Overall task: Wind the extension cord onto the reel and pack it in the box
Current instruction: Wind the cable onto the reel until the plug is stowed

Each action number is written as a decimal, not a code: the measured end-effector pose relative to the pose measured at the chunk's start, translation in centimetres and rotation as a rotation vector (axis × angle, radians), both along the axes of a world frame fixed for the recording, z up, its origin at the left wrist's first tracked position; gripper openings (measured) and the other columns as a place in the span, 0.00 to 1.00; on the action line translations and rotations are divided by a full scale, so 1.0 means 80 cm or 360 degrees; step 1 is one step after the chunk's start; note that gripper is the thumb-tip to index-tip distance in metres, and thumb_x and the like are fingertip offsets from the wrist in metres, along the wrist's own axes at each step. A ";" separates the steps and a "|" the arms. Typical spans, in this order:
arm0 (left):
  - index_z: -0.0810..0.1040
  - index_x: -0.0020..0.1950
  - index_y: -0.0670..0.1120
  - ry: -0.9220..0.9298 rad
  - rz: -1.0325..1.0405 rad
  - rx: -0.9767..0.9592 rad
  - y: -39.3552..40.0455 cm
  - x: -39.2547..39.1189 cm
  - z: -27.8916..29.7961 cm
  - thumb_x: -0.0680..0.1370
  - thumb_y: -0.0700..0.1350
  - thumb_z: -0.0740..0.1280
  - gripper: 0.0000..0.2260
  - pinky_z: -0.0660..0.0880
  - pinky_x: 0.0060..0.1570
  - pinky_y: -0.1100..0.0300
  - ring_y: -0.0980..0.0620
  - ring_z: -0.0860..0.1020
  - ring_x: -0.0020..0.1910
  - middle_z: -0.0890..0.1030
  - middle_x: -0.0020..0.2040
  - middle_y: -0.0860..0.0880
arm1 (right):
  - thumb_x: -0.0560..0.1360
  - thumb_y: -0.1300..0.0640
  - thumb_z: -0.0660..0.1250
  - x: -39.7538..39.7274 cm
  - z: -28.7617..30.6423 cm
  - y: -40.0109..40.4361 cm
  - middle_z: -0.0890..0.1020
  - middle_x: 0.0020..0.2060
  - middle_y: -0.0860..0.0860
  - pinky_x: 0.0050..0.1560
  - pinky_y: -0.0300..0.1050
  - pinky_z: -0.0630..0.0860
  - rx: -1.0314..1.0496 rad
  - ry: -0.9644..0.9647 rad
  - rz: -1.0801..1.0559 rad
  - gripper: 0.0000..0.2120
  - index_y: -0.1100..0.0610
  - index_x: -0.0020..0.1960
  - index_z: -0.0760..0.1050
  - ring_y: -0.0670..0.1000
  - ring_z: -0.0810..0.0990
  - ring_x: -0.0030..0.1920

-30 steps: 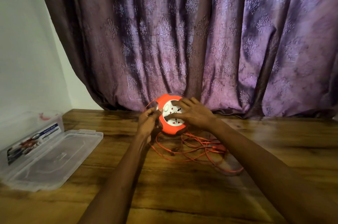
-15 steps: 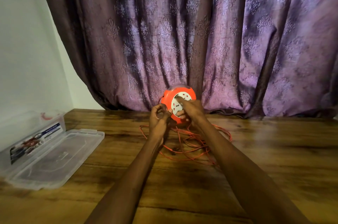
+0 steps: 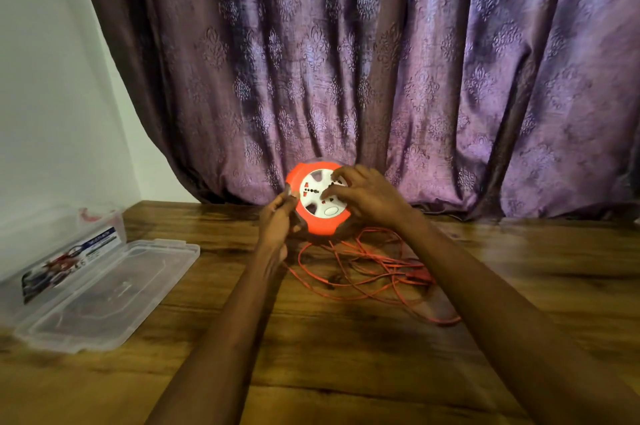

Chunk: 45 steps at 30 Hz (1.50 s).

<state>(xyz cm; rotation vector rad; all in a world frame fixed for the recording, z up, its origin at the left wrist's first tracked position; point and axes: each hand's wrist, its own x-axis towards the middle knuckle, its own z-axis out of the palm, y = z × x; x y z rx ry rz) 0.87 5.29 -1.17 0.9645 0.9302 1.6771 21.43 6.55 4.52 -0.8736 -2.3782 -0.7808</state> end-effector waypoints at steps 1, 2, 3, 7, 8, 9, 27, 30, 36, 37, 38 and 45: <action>0.80 0.61 0.42 0.0055 -0.0006 -0.0025 0.000 -0.003 0.000 0.77 0.44 0.69 0.13 0.67 0.23 0.66 0.53 0.73 0.29 0.78 0.41 0.43 | 0.72 0.43 0.64 0.000 0.006 -0.002 0.75 0.63 0.50 0.55 0.51 0.71 0.0013 -0.0155 -0.0046 0.19 0.38 0.62 0.75 0.54 0.71 0.60; 0.80 0.60 0.43 0.0101 -0.0020 -0.0039 0.001 -0.005 0.000 0.77 0.44 0.69 0.12 0.67 0.22 0.66 0.53 0.73 0.27 0.76 0.41 0.42 | 0.70 0.39 0.64 0.000 0.011 -0.005 0.74 0.66 0.50 0.57 0.51 0.67 0.0033 -0.0302 -0.0078 0.22 0.38 0.64 0.73 0.54 0.71 0.62; 0.80 0.58 0.43 0.0135 -0.0042 -0.0046 0.001 -0.006 0.000 0.77 0.45 0.69 0.11 0.66 0.21 0.67 0.54 0.72 0.25 0.76 0.40 0.41 | 0.70 0.36 0.63 -0.003 0.015 -0.008 0.73 0.68 0.50 0.58 0.50 0.64 0.0050 -0.0451 -0.0111 0.23 0.37 0.65 0.71 0.54 0.71 0.64; 0.80 0.55 0.43 0.0125 -0.0130 -0.0058 -0.004 0.002 -0.004 0.77 0.45 0.70 0.10 0.67 0.21 0.67 0.54 0.71 0.21 0.77 0.31 0.43 | 0.77 0.47 0.56 -0.002 0.019 -0.013 0.73 0.68 0.53 0.58 0.51 0.61 0.0179 -0.0701 -0.0102 0.18 0.35 0.66 0.69 0.57 0.72 0.66; 0.79 0.55 0.42 0.0099 -0.0163 -0.0042 -0.006 0.007 -0.005 0.77 0.45 0.69 0.09 0.67 0.21 0.67 0.55 0.70 0.20 0.76 0.28 0.44 | 0.77 0.48 0.57 -0.002 0.020 -0.014 0.75 0.66 0.53 0.58 0.53 0.63 0.0210 -0.0703 -0.0120 0.18 0.35 0.65 0.69 0.57 0.72 0.64; 0.78 0.55 0.42 0.0066 -0.0193 -0.0026 -0.007 0.012 -0.005 0.78 0.45 0.69 0.09 0.66 0.20 0.67 0.55 0.69 0.19 0.74 0.27 0.44 | 0.77 0.49 0.60 -0.001 0.020 -0.015 0.77 0.62 0.53 0.56 0.53 0.64 0.0224 -0.0706 -0.0178 0.18 0.35 0.65 0.70 0.58 0.73 0.61; 0.83 0.58 0.52 -0.0028 0.0145 0.0227 0.000 0.078 -0.019 0.72 0.48 0.75 0.15 0.79 0.46 0.49 0.52 0.77 0.42 0.83 0.50 0.44 | 0.72 0.40 0.72 -0.028 -0.011 -0.019 0.84 0.29 0.57 0.21 0.37 0.64 -0.1728 0.2548 -0.0194 0.21 0.59 0.39 0.79 0.48 0.68 0.18; 0.83 0.50 0.47 -0.0159 0.0100 0.0126 0.002 0.061 -0.011 0.78 0.41 0.69 0.04 0.72 0.26 0.62 0.58 0.70 0.27 0.77 0.31 0.55 | 0.71 0.38 0.69 -0.012 -0.016 -0.009 0.86 0.34 0.51 0.35 0.48 0.78 -0.1222 0.1839 -0.0427 0.17 0.53 0.41 0.81 0.51 0.79 0.29; 0.80 0.48 0.46 -0.0050 0.0031 -0.0025 -0.001 0.014 -0.001 0.78 0.41 0.67 0.02 0.74 0.25 0.63 0.55 0.75 0.26 0.79 0.30 0.50 | 0.74 0.44 0.63 0.014 0.001 -0.005 0.77 0.59 0.51 0.52 0.50 0.74 -0.0028 0.0167 0.0005 0.16 0.43 0.60 0.77 0.54 0.74 0.57; 0.81 0.49 0.45 -0.0003 0.0011 -0.0028 -0.003 0.009 0.001 0.78 0.41 0.68 0.03 0.74 0.26 0.63 0.55 0.76 0.26 0.80 0.32 0.49 | 0.73 0.38 0.61 0.014 0.007 -0.005 0.75 0.62 0.51 0.54 0.50 0.70 0.0017 -0.0063 -0.0004 0.20 0.41 0.62 0.76 0.54 0.71 0.60; 0.81 0.51 0.45 0.0035 -0.0013 -0.0032 -0.003 0.006 0.001 0.78 0.42 0.68 0.04 0.74 0.25 0.63 0.55 0.76 0.26 0.80 0.33 0.48 | 0.72 0.35 0.58 0.012 0.014 -0.007 0.74 0.66 0.51 0.57 0.50 0.67 0.0022 -0.0270 -0.0044 0.22 0.39 0.63 0.74 0.54 0.70 0.63; 0.80 0.50 0.45 0.0120 -0.0148 -0.0005 -0.010 0.019 0.002 0.78 0.42 0.68 0.03 0.76 0.26 0.62 0.56 0.76 0.29 0.81 0.34 0.51 | 0.77 0.50 0.54 0.004 0.030 -0.015 0.77 0.61 0.53 0.57 0.54 0.63 0.0261 -0.0795 -0.0206 0.20 0.34 0.66 0.69 0.57 0.73 0.60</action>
